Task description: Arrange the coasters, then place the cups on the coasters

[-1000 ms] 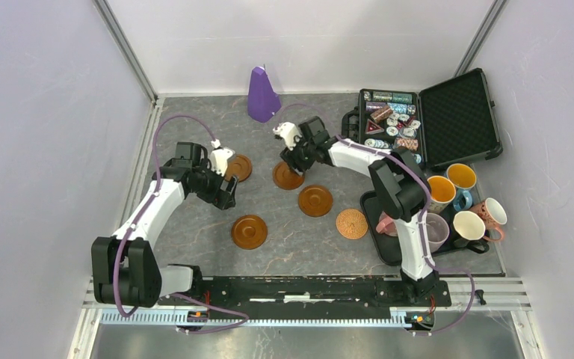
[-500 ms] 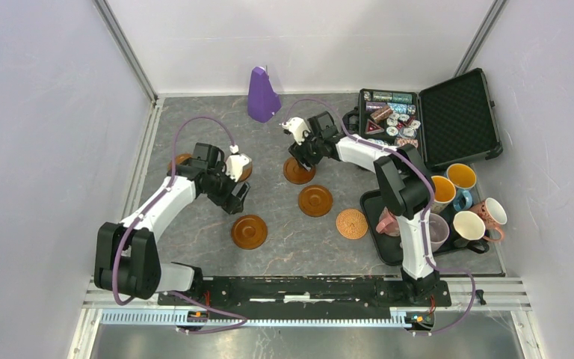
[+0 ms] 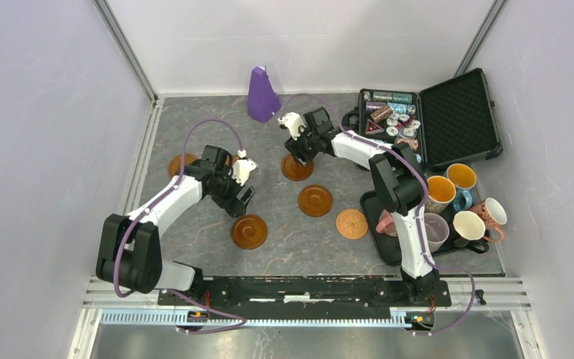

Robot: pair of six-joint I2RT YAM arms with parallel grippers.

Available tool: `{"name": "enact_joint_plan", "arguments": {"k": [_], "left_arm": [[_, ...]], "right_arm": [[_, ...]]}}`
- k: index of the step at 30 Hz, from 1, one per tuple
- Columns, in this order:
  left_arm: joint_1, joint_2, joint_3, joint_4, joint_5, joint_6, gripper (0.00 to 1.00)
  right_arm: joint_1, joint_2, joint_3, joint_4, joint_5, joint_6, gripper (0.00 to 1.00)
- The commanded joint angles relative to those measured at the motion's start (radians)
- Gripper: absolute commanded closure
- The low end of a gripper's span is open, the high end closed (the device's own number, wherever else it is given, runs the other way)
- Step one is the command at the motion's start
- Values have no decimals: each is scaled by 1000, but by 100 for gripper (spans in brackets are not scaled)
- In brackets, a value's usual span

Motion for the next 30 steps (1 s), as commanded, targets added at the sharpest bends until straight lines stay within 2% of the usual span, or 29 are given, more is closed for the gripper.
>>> {"name": "enact_joint_plan", "arguments": {"k": [1,9,14,24,28,30], "left_arm": [[-30,4,11,25,-16,55,10],[-83,29,6,27,-43,69,9],[-149,49,-7,46,-118,77,10],[-246,58,-59,61,-217,112,13],[-246,81,-80,59,-260,123,20],[-245,89,-83,61,-297,105,28]], "right_arm": [[5,3,63,9,-9,9,36],[4,-129,11,2,-108,-6,27],[-12,-203,-34,-95,-137,-62,25],[-44,-391,-307,-227,-154,-213,23],[-44,-431,-419,-198,-130,-231,22],[-44,-429,-458,-182,-120,-225,22]]}}
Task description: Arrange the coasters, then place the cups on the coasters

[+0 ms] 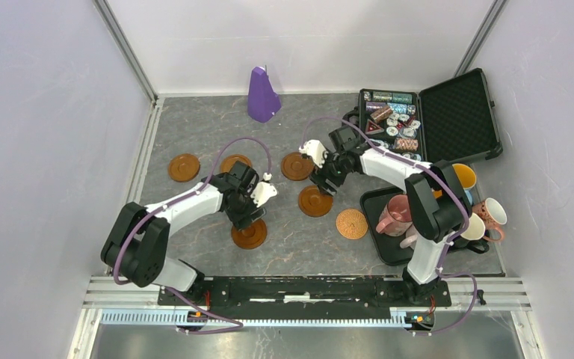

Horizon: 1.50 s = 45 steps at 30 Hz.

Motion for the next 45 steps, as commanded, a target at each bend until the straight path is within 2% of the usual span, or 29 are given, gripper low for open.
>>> {"name": "enact_joint_plan", "arguments": {"k": [1,4,6,14,22,26,30,32,40,45], "left_arm": [[5,16,-14,24,-90,23,32],[57,-14,-20,12,-75,15,44],[100,-36,-23,-2,-66,26,47],[363,-91,-9,-49,-2,86,52],[506,-114,-42,-35,6,99,53],[515,-160,-30,-72,49,84,51],[542,-227,2,-150,237,72,36],[531,-228,2,-149,267,54,31],[448,-121,-28,-44,172,28,26],[400,-53,-37,10,80,9,30]], "right_arm": [[2,-39,-67,15,10,-28,22],[3,-23,-81,28,22,-24,22],[4,-15,-90,26,13,-21,23],[69,-21,-151,59,-13,13,25],[206,-12,-212,158,-55,102,33],[259,18,-198,207,-59,147,35],[285,50,-169,253,-58,196,36],[298,69,-147,271,-62,221,36],[351,115,-100,316,-55,283,37],[368,133,-88,330,-44,306,37]]}}
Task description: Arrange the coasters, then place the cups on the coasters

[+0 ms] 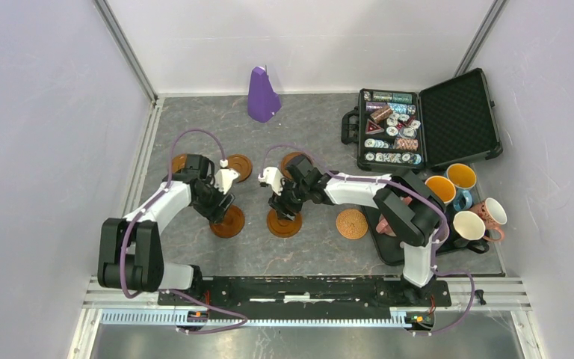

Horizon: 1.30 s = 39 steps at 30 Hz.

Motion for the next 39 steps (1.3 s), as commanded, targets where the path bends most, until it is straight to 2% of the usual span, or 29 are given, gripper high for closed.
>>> {"name": "enact_joint_plan", "arguments": {"k": [1,5,12,14,19,30,39], "left_arm": [[-31,53,-6,72,-80,-35,33],[-20,57,-26,62,-173,22,41],[83,-4,-64,-6,-174,158,44],[86,-27,-83,-16,-173,180,44],[175,-36,-114,-10,-173,216,44],[208,17,-52,32,-140,152,43],[207,25,-5,1,-99,141,39]], "right_arm": [[23,52,19,-21,0,55,38],[38,76,43,-16,16,67,38],[51,115,94,-5,10,96,39],[56,126,109,-3,7,103,39],[64,140,124,-5,6,108,39],[67,133,121,3,-16,108,39],[70,122,130,1,-38,120,37]]}}
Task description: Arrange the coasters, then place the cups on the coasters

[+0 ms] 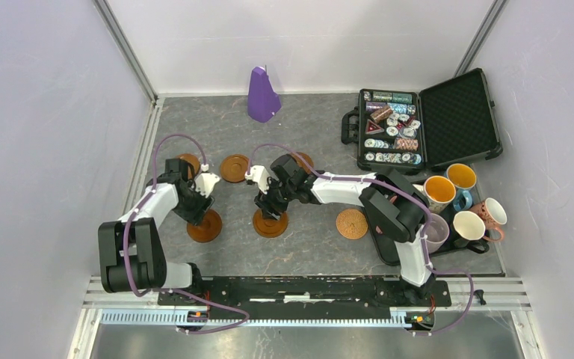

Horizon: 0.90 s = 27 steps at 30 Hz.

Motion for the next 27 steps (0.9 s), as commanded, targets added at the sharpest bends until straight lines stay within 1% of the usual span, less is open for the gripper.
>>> {"name": "enact_joint_plan", "arguments": {"k": [1,4,7,11,14,17,20,23,27], "left_arm": [[9,8,39,-13,27,-6,38],[9,-9,57,-39,55,-14,32],[9,-27,79,-67,77,-23,30],[8,-56,117,-110,110,-32,24],[7,-75,148,-141,135,-33,17],[7,-87,173,-161,146,-34,12],[7,-94,188,-176,161,-31,9],[7,-97,196,-187,190,-30,7],[4,-89,201,-188,228,-35,7]], "right_arm": [[13,6,0,-40,-33,26,35],[10,-28,9,-43,-39,27,28],[4,-62,46,-48,-54,33,22],[-12,-89,124,-101,-75,14,18],[-44,-139,122,-158,-86,-35,16],[-103,-210,52,-250,-102,-124,15],[-190,-281,-23,-396,-118,-268,15],[-283,-349,-100,-514,-105,-408,16],[-379,-399,-160,-621,-63,-575,19]]}}
